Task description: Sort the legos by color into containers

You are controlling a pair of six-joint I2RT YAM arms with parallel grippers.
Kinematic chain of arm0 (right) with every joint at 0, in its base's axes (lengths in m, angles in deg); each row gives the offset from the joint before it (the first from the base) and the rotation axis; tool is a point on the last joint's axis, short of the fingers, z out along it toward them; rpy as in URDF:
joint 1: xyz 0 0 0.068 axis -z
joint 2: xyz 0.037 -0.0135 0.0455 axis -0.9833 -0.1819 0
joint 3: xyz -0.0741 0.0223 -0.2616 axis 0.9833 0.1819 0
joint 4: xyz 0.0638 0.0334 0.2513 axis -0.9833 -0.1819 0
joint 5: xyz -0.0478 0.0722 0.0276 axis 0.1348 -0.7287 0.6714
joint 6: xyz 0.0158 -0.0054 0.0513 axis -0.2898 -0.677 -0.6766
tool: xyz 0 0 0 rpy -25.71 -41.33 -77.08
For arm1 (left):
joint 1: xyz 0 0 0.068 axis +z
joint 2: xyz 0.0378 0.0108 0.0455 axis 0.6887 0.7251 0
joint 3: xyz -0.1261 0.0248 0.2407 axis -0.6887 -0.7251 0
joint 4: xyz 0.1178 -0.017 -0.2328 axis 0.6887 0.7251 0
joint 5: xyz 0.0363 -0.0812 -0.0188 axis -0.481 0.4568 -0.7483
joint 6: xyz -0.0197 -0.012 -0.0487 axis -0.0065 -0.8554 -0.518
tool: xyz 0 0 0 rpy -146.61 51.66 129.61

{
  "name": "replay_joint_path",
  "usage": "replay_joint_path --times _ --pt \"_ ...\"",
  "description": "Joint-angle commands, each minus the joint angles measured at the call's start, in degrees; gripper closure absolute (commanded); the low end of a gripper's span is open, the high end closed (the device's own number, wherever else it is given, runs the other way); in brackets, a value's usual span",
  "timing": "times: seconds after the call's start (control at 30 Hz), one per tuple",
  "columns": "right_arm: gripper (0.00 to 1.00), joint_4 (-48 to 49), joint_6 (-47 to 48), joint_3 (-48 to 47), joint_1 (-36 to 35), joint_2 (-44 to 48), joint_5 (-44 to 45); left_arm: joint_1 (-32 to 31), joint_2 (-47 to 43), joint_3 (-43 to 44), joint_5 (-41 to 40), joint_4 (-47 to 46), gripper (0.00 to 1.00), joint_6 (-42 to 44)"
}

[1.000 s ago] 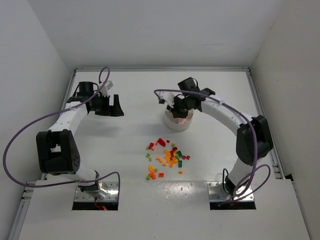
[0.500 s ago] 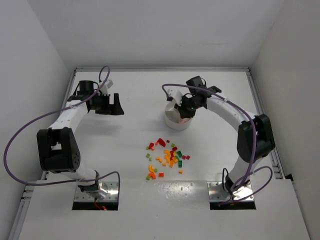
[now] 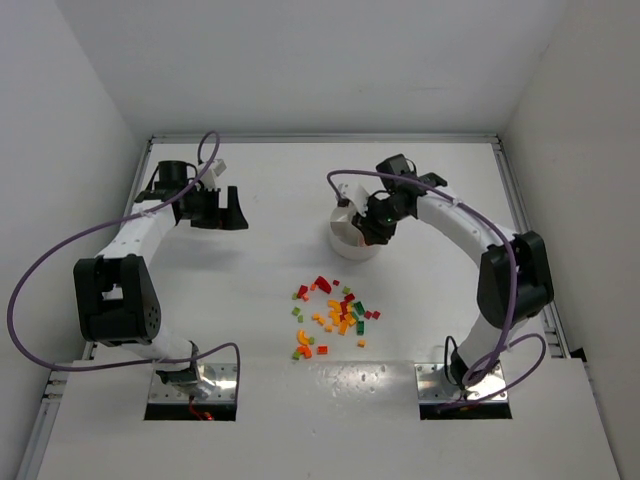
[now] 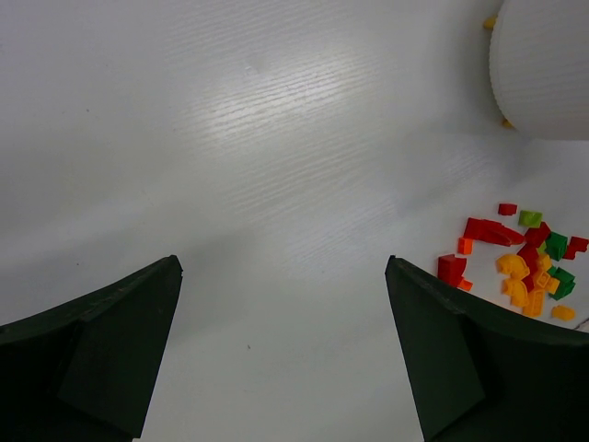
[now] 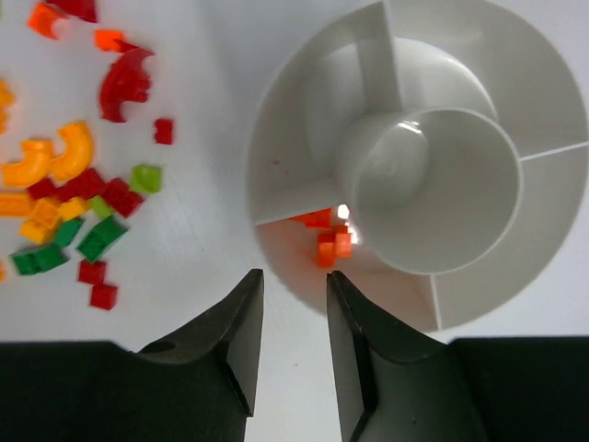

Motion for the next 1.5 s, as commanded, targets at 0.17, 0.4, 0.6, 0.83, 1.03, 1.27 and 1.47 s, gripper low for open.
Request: replay_joint_path --times 0.17,0.4,0.6,0.83,1.03,1.27,1.47 --pt "0.69 -4.6 -2.4 3.3 -11.5 5.9 -12.3 -0.1 -0.8 1.6 1.0 -1.3 0.01 0.0" --pt "0.67 9.9 -12.3 18.1 -28.1 7.0 -6.1 -0.1 -3.1 0.0 0.4 -2.4 0.01 0.0" --pt "0.61 20.3 -19.8 21.9 -34.8 4.4 0.0 -0.1 -6.5 -2.9 -0.1 -2.4 0.01 0.6" --pt "0.54 24.3 -21.0 22.6 -39.8 2.4 2.7 -0.1 -8.4 -4.8 -2.4 -2.4 0.01 1.8" --pt "0.53 24.8 -21.6 23.6 -42.0 1.8 3.9 1.7 -8.4 -4.8 -1.9 -1.9 0.01 2.3" --pt "0.52 24.8 -21.6 23.6 -43.7 -0.5 3.9 2.2 -8.4 -4.8 -1.9 -1.9 0.01 2.8" --pt "0.52 25.5 -22.7 23.0 -44.3 -2.2 6.3 2.2 -7.9 -4.8 -1.9 -1.9 0.01 3.3"
